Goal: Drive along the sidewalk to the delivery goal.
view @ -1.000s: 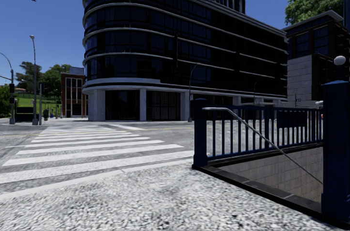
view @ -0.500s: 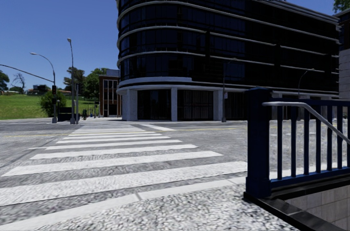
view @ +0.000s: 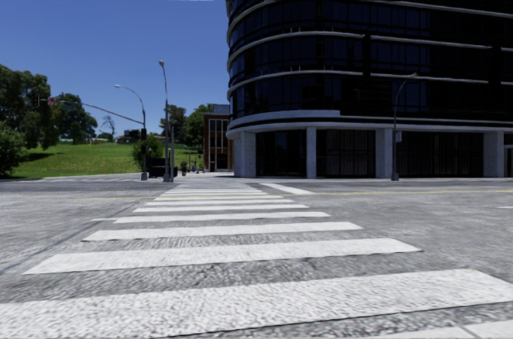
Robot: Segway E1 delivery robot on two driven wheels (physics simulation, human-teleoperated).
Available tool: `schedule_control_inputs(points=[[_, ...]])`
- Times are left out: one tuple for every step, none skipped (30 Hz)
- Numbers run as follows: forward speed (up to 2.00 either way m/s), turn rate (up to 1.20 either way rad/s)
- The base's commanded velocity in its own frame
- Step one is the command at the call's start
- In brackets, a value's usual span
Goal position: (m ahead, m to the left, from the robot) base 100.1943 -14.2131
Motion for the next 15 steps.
schedule_control_inputs(points=[[1.48, 0.32], [1.48, 0.32], [1.48, 0.30], [1.48, 0.29], [1.48, 0.29], [1.48, 0.27], [1.48, 0.26], [1.48, 0.26], [1.48, 0.26], [1.48, 0.26], [1.48, 0.26], [1.48, 0.26], [1.48, 0.26], [1.48, 0.27], [1.48, 0.33]])
